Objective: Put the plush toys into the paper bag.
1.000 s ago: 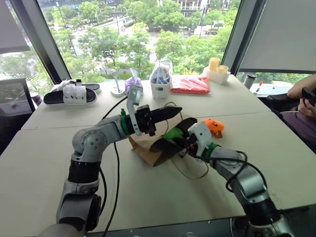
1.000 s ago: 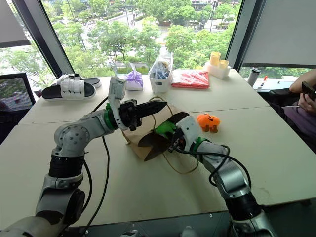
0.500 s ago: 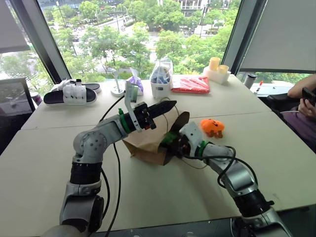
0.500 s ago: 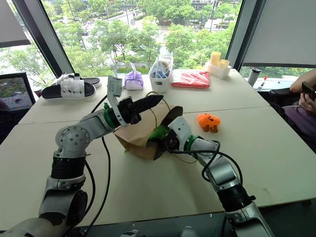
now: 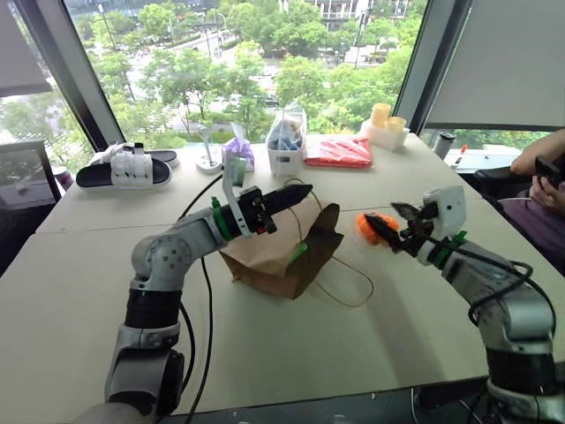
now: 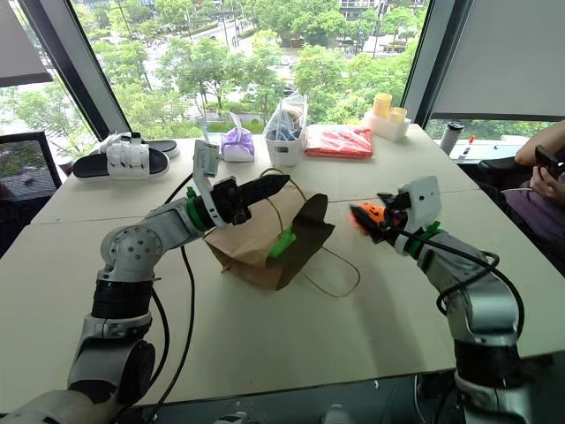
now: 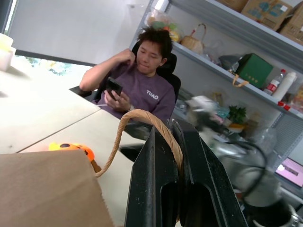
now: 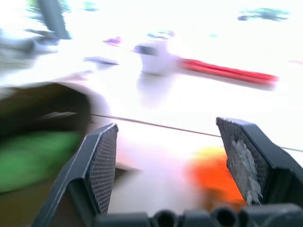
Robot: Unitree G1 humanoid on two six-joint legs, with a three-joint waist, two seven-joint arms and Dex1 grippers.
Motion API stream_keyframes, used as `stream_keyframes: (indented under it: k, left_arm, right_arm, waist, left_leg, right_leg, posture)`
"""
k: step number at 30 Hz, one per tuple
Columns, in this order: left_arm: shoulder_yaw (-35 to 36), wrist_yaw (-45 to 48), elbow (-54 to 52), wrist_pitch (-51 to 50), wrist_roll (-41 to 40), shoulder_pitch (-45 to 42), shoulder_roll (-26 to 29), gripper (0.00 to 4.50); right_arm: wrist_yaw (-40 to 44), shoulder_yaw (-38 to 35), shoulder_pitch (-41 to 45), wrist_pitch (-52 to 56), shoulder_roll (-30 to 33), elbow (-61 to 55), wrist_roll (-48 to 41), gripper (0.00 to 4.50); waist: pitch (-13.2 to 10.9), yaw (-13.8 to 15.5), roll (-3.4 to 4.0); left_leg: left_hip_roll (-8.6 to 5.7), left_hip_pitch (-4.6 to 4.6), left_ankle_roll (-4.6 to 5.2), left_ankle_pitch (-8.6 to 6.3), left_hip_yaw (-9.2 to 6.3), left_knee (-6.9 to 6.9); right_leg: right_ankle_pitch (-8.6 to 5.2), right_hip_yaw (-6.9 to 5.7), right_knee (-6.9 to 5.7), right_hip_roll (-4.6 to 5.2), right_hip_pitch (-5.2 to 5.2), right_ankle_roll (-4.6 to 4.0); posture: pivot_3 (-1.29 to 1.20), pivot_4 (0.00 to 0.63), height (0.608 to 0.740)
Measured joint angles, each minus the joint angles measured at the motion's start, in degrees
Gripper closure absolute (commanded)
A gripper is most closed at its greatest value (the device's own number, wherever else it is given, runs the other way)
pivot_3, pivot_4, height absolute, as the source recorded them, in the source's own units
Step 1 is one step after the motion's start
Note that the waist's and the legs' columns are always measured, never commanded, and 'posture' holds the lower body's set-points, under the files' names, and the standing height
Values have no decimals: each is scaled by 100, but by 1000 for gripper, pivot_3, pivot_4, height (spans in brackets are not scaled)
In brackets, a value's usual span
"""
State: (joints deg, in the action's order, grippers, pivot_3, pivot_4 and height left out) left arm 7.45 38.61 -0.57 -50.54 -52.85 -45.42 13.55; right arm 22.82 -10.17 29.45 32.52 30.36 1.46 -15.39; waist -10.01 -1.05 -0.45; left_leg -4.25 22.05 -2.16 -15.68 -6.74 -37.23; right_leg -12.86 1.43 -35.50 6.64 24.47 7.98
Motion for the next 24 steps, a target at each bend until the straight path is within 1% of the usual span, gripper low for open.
stream_keyframes:
  k: [3, 5, 6, 8, 11, 13, 14, 18, 20, 24]
  left_arm:
    - [-21, -22, -10, -1, 20, 0, -37, 4500]
    - [-30, -35, -39, -1, 37, 20, -35, 4500]
    - [-25, -49, -63, 0, 46, 40, -14, 4500]
    - [-23, -93, -122, 0, 62, 77, 0, 4500]
    - [19, -190, -313, -2, 55, 186, 29, 4500]
    - [28, -264, -387, -3, 55, 255, 40, 4500]
    - [28, -282, -410, -4, 49, 273, 39, 4500]
    - [29, -356, -415, -4, 24, 276, 21, 4500]
    - [28, -373, -413, -3, 14, 276, -14, 4500]
    - [76, -361, -371, -1, -30, 237, 23, 4500]
  right_arm:
    - [-128, 688, 920, -723, -159, 2233, 772, 928]
    - [-139, 940, 1376, -1138, -315, 3312, 1062, 928]
    - [-150, 995, 1622, -1351, -391, 3815, 1162, 1169]
    - [-135, 1002, 1912, -1587, -412, 4330, 1251, 1803]
    - [-106, 954, 2084, -1838, -424, 4771, 1286, 3217]
    - [-98, 943, 2140, -1929, -432, 4907, 1290, 4104]
    - [-92, 943, 2174, -1969, -433, 4984, 1296, 4432]
    - [-79, 911, 2196, -2063, -430, 5059, 1297, 4461]
    - [-22, 853, 2097, -2053, -411, 4904, 1269, 4461]
    - [757, 576, 565, -1026, 95, 2081, 577, 4461]
  waist:
    - [0, -53, 1]
    - [0, -92, 1]
    - [0, -109, 1]
    - [1, -124, -1]
    - [1, -138, -2]
    - [1, -143, -2]
    - [2, -143, -2]
    - [1, -137, -2]
    - [1, -130, -2]
    - [1, -15, 2]
  left_leg:
    - [2, -2, -25, 14, 6, 9]
    - [2, 1, -29, 17, 4, 13]
    - [2, 2, -29, 16, 4, 11]
    - [-1, 4, -29, 16, 4, 9]
    - [0, 3, -29, 16, 4, 5]
    - [0, 2, -30, 17, 4, 4]
    - [0, 2, -30, 17, 4, 0]
    - [-1, 1, -30, 17, 3, -4]
    - [-1, 2, -30, 17, 2, -3]
    - [-4, 28, -24, 12, -10, 1]
  right_leg:
    - [0, 3, 3, 0, 3, -1]
    - [0, 3, 6, 0, 4, -1]
    - [0, 3, 7, 1, 4, -1]
    - [1, 3, 16, 5, 1, 0]
    - [2, 3, 19, 5, -2, 1]
    - [2, 3, 14, 4, -3, 2]
    - [3, 3, 10, 4, -3, 2]
    - [4, 3, 9, 4, -6, 3]
    - [4, 3, 9, 4, -5, 4]
    - [5, -2, 13, 4, 17, 7]
  posture:
    - [0, 150, 740]
    - [0, 150, 740]
    - [0, 150, 740]
    - [0, 150, 740]
    - [0, 150, 740]
    - [0, 150, 740]
    - [0, 150, 740]
    - [0, 150, 740]
    - [0, 150, 740]
    - [0, 150, 740]
